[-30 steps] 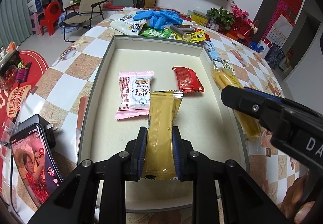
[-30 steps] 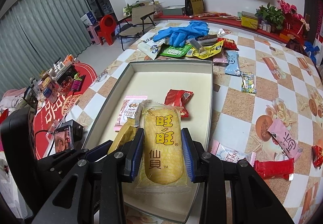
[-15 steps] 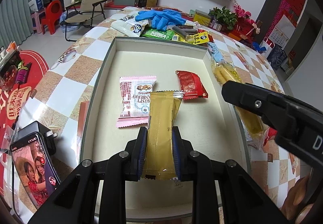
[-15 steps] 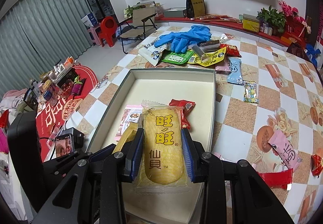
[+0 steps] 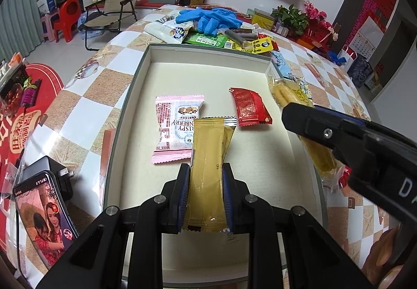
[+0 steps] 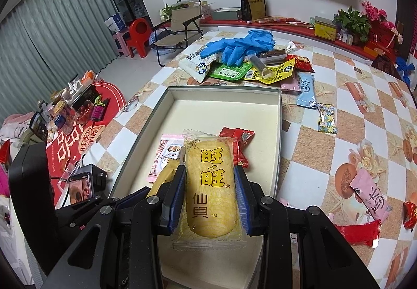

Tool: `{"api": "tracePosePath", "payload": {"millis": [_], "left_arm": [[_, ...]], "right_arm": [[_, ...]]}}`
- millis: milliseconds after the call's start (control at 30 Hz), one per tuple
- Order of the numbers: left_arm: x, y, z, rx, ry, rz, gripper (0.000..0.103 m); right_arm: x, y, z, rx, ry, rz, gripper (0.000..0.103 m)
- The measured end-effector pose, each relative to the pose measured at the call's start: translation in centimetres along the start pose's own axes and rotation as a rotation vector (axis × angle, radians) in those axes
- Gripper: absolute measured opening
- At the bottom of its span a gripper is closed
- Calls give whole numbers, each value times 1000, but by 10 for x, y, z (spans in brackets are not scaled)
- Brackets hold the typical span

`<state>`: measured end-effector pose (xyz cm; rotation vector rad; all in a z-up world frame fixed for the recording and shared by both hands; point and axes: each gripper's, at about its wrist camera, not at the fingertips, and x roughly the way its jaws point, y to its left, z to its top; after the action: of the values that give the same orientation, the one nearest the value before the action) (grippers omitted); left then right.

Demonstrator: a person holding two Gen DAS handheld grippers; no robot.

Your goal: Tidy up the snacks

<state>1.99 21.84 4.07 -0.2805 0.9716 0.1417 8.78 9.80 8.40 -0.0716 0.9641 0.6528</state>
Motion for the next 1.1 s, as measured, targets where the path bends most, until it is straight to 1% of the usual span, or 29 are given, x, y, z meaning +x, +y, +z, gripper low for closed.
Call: {"api": "tracePosePath", "payload": {"millis": [267, 667, 867, 1100], "left_arm": [[0, -1, 0, 0, 0, 1, 26], [-7, -2, -2, -1, 9, -2, 26], [-25, 2, 4, -10, -12, -14, 26], [-41, 0, 18, 6, -44, 11, 26]], "right_arm": [[6, -2, 0, 3, 6, 0, 38], [3, -3, -4, 2, 0, 8, 38], [-9, -2, -3, 1, -16, 13, 38], [-19, 5, 3, -12, -34, 15, 38]]}}
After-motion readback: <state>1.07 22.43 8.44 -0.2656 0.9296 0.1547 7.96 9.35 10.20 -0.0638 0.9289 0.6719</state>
